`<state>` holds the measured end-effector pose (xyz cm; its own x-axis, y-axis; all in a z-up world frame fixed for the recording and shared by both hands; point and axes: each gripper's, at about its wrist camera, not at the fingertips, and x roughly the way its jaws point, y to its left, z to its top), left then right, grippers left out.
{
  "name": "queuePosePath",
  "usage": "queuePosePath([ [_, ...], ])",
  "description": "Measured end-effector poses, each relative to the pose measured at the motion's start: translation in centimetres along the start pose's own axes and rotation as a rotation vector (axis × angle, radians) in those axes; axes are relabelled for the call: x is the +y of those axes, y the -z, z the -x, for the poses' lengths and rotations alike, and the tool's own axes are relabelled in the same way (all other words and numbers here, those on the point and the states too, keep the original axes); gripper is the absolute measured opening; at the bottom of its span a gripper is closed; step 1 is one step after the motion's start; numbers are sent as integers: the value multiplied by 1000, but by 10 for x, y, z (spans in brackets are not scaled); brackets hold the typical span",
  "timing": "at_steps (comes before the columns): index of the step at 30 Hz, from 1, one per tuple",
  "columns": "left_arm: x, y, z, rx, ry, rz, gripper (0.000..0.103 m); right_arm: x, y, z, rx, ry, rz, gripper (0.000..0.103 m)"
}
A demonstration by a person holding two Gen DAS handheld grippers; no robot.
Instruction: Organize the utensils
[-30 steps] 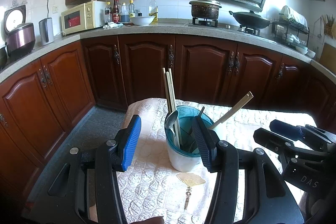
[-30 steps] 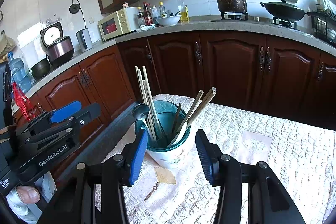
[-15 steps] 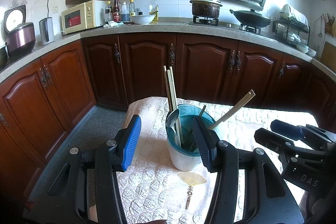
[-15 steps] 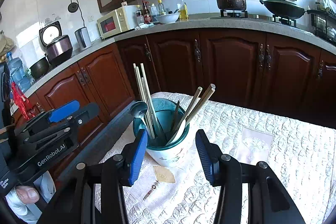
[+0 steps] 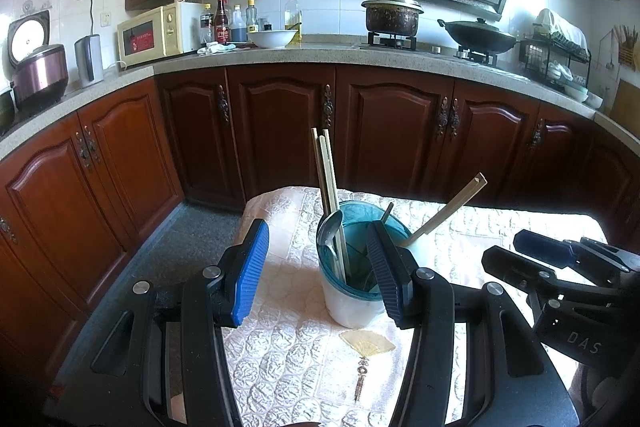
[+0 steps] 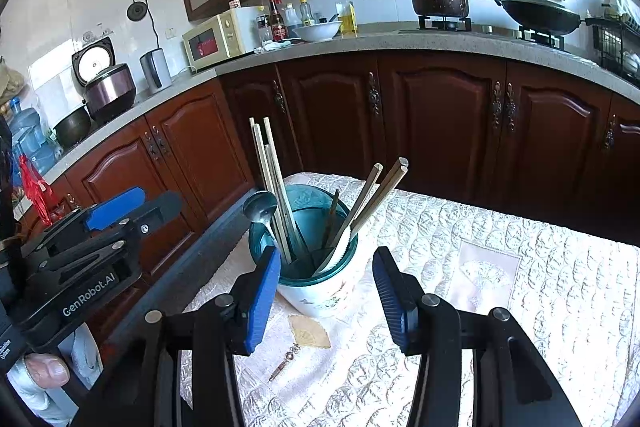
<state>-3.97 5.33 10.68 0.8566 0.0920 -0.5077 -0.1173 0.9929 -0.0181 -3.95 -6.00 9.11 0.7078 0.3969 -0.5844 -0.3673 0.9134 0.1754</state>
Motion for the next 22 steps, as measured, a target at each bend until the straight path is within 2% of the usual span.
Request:
queuePosePath([
  [15,2,1,-2,-3,1,-4,50,4,0,-5,11,-8,9,47],
  [22,2,3,-6,6,12,-2,51,-6,5,-6,14,-1,-6,47],
])
